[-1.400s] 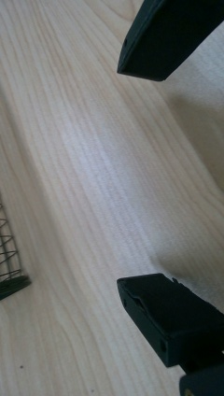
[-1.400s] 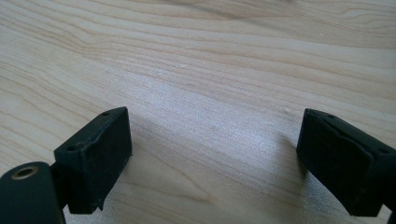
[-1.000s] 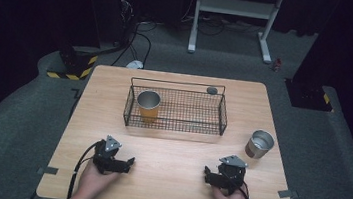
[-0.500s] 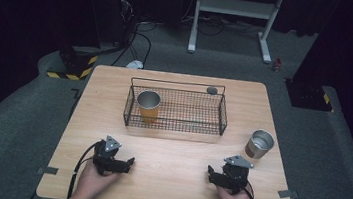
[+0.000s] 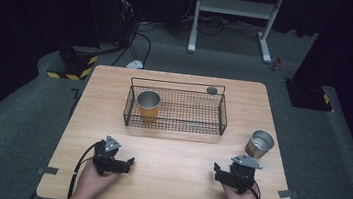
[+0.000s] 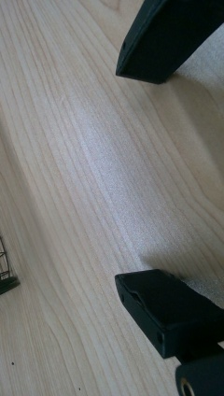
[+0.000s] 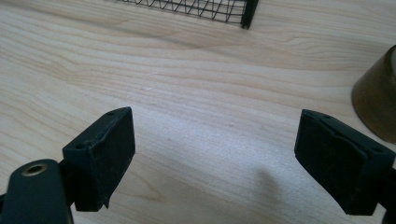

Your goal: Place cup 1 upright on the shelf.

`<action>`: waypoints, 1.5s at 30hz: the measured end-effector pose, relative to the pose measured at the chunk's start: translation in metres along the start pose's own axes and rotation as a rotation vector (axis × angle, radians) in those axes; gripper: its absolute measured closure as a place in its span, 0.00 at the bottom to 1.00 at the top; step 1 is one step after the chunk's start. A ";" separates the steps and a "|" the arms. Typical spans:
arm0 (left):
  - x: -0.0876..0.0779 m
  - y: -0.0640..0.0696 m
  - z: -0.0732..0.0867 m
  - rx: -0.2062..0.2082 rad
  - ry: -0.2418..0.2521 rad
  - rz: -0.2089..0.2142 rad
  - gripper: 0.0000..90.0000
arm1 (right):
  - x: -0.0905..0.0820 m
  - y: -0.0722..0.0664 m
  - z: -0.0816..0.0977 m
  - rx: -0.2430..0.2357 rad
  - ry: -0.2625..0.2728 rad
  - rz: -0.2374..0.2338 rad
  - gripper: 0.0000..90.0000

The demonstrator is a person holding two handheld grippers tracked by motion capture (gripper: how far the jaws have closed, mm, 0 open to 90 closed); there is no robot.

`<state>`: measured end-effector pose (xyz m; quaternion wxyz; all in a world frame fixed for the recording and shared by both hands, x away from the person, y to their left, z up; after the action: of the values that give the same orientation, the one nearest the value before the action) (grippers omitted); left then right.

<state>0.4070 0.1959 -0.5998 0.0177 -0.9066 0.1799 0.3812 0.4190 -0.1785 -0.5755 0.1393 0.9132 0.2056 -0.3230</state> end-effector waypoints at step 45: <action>0.000 0.000 0.000 0.002 0.000 0.003 0.04 | -0.021 0.050 0.014 0.055 0.017 0.101 0.14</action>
<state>0.4073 0.1954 -0.5999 0.0179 -0.9063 0.1816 0.3813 0.4200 -0.2339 -0.5660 0.1283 0.9287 0.1512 -0.3132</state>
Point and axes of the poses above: each handheld gripper's, and its own axes: x roughly forward along the jaws, z roughly out of its underside, y roughly to its right, the point moved 10 cm from there along x, roughly forward along the jaws, and after that the axes turned 9 degrees about -x, right-handed, at the moved point
